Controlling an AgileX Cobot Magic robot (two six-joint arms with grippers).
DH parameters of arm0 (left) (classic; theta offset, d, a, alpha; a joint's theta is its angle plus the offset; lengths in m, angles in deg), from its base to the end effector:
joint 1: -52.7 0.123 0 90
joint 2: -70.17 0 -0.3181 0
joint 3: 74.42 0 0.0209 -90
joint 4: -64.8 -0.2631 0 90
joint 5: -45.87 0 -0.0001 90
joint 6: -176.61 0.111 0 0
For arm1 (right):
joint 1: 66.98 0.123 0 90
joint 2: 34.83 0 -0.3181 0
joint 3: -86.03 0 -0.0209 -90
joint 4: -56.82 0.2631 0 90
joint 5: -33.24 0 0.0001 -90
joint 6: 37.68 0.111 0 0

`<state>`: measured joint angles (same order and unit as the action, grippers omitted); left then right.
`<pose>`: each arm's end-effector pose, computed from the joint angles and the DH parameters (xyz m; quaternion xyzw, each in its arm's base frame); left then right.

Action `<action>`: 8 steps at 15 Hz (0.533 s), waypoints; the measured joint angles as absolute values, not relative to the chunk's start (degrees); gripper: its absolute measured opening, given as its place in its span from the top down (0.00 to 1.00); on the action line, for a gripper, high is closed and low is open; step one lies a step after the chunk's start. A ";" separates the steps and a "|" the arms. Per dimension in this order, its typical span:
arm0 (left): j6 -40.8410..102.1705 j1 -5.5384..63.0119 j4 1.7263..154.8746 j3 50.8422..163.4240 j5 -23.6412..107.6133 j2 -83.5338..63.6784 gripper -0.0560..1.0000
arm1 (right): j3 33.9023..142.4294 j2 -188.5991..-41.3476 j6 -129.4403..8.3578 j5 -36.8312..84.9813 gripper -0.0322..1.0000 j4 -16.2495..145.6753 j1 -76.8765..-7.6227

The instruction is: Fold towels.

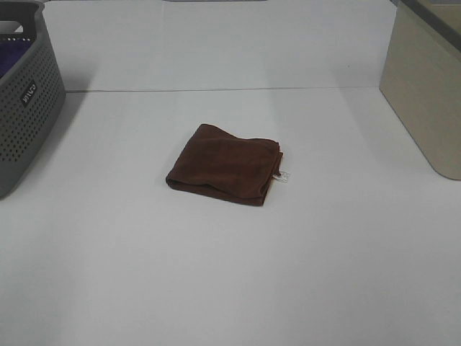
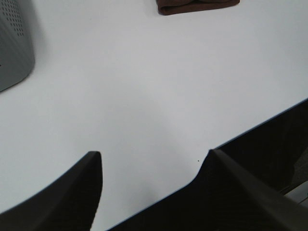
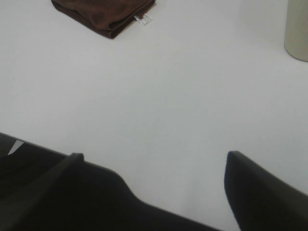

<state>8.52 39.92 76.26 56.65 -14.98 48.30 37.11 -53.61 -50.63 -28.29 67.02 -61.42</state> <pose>0.0237 -0.0251 0.2757 0.1856 0.8886 -0.1026 0.4067 0.0179 0.0191 0.2757 -0.1400 0.8889 0.0611 0.4318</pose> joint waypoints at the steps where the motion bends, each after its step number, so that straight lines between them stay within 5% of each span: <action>1: 8.52 39.92 76.20 56.65 -14.98 48.30 0.38 | 37.11 -53.61 -50.63 -28.29 0.24 67.02 -61.42; 8: 8.52 39.92 76.20 56.65 -14.92 48.30 0.38 | 37.11 -53.61 -50.63 -28.29 0.24 67.02 -61.42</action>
<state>8.52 39.92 76.20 56.65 -14.92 48.30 37.11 -53.61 -50.63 -28.29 67.02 -61.42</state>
